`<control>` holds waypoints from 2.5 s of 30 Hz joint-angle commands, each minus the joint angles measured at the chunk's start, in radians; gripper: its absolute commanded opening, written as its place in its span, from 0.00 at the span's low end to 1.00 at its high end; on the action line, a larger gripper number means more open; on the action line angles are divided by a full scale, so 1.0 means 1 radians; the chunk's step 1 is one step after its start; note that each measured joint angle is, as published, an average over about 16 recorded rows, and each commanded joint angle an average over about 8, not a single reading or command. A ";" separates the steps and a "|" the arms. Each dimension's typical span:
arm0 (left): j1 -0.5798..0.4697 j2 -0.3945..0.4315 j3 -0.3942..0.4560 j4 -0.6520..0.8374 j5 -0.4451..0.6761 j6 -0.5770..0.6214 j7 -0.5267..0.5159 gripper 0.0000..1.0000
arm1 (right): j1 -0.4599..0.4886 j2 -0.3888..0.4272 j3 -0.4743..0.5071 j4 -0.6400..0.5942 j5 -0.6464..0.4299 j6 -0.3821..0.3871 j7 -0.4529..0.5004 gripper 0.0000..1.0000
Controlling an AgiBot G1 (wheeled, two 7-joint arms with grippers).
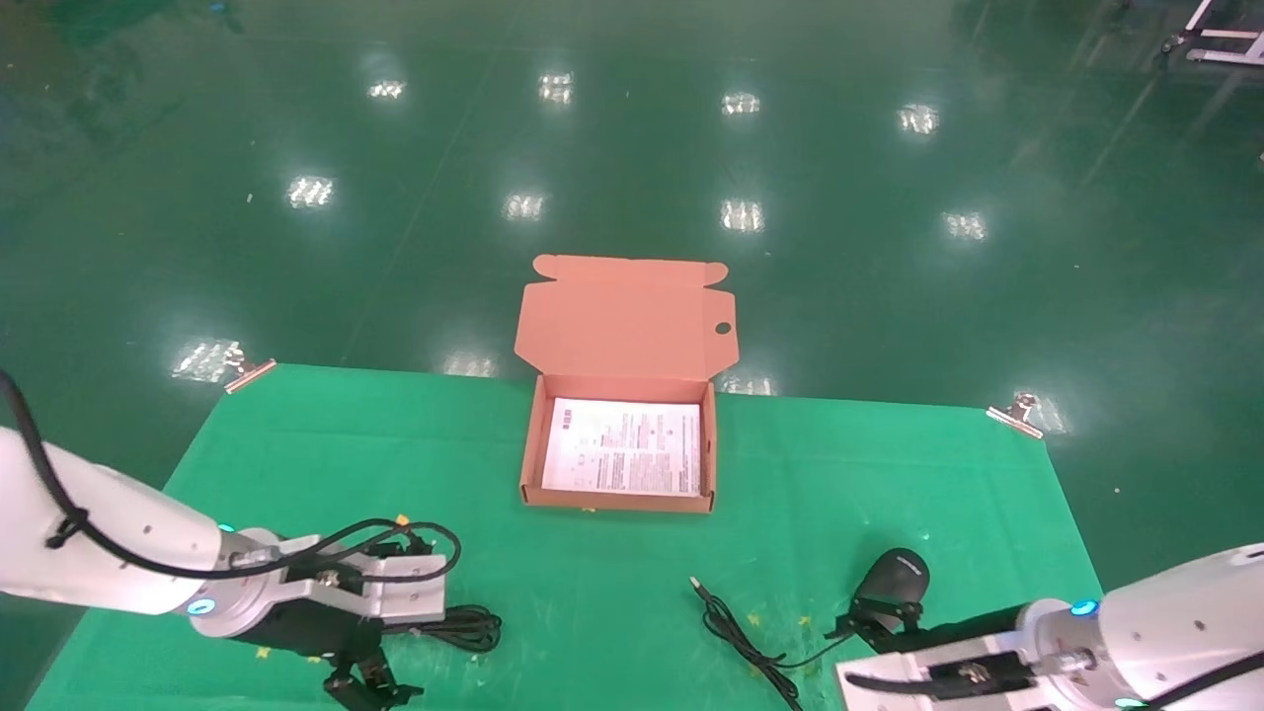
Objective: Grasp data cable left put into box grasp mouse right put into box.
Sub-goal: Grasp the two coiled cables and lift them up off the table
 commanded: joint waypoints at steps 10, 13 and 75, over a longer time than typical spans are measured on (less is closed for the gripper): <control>-0.004 0.083 -0.009 0.265 -0.009 -0.086 0.060 1.00 | -0.012 -0.107 -0.003 -0.149 -0.016 0.068 0.069 1.00; -0.011 0.106 -0.009 0.332 -0.009 -0.105 0.089 1.00 | -0.010 -0.138 -0.002 -0.200 -0.018 0.088 0.069 1.00; -0.101 0.215 -0.021 0.739 -0.026 -0.203 0.368 0.00 | 0.028 -0.355 -0.026 -0.591 -0.054 0.191 -0.062 0.00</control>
